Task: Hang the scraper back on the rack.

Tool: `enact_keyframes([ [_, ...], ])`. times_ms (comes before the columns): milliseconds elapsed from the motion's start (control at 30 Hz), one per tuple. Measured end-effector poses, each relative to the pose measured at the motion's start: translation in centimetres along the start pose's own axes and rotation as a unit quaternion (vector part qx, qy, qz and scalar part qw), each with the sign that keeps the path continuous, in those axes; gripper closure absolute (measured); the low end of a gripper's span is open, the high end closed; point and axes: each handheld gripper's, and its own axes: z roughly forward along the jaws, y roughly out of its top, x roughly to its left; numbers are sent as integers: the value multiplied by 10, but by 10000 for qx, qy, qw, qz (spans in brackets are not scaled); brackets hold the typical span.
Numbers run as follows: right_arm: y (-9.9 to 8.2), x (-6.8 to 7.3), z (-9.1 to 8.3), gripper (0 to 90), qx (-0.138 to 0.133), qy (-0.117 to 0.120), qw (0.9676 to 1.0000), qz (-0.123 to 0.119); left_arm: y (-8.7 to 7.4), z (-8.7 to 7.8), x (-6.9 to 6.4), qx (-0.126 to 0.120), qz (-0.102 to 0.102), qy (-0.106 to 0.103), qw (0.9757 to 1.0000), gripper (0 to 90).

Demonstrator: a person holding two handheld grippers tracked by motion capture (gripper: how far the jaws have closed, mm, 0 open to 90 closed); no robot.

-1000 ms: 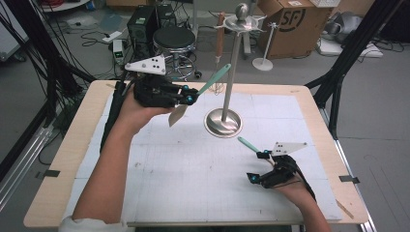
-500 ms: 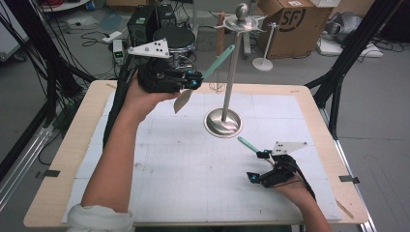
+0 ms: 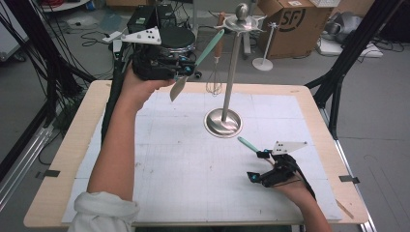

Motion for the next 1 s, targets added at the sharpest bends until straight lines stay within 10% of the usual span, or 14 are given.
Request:
enact_keyframes([
  [1000, 0, 0, 0, 26, 5, 6, 10000, 1, 2, 0, 21, 179, -182, 327, 9991, 801],
])
